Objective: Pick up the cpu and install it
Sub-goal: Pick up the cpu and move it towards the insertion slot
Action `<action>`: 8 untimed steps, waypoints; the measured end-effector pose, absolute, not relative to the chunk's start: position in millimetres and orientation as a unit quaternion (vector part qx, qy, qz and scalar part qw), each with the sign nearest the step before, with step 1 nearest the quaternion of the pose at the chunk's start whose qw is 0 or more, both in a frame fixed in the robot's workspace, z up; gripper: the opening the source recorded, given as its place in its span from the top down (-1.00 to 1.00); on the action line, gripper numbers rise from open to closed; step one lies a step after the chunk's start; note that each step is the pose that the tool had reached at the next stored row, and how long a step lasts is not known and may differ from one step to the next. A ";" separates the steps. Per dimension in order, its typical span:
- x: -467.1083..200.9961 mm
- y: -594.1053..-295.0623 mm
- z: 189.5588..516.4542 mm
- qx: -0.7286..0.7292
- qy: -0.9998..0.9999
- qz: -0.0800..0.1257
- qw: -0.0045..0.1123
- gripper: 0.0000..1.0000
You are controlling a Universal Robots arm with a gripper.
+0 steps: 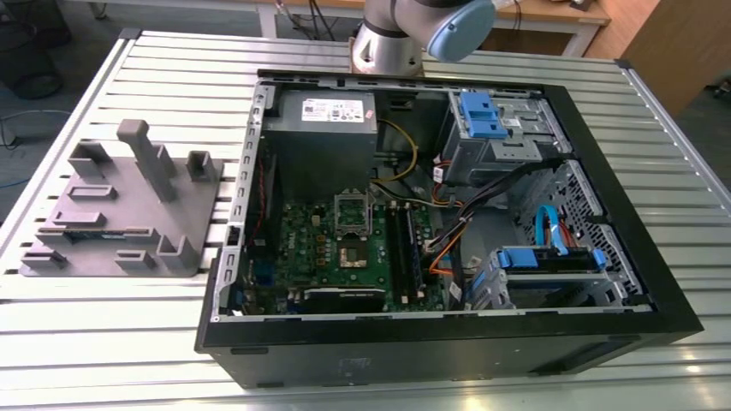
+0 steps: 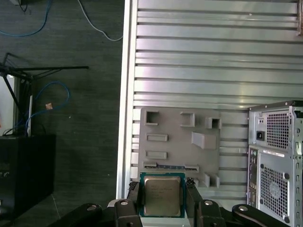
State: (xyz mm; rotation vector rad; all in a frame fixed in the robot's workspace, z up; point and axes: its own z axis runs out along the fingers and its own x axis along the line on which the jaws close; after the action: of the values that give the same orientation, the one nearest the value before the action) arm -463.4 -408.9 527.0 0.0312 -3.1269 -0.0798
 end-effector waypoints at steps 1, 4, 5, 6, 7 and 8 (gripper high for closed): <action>-463.4 -408.9 525.2 0.010 -1.000 -0.026 0.007 0.06; -463.4 -408.9 519.8 0.010 -1.000 -0.026 0.007 0.06; -463.4 -408.9 517.9 0.010 -1.000 -0.026 0.007 0.06; -463.4 -408.9 516.2 0.010 -1.000 -0.025 0.007 0.06; -463.4 -408.9 514.3 0.010 -1.000 -0.026 0.007 0.06; -463.4 -408.9 512.4 0.010 -1.000 -0.026 0.007 0.06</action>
State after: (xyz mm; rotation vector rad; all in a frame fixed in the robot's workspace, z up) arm -463.4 -408.9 512.4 0.0312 -3.1270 -0.0800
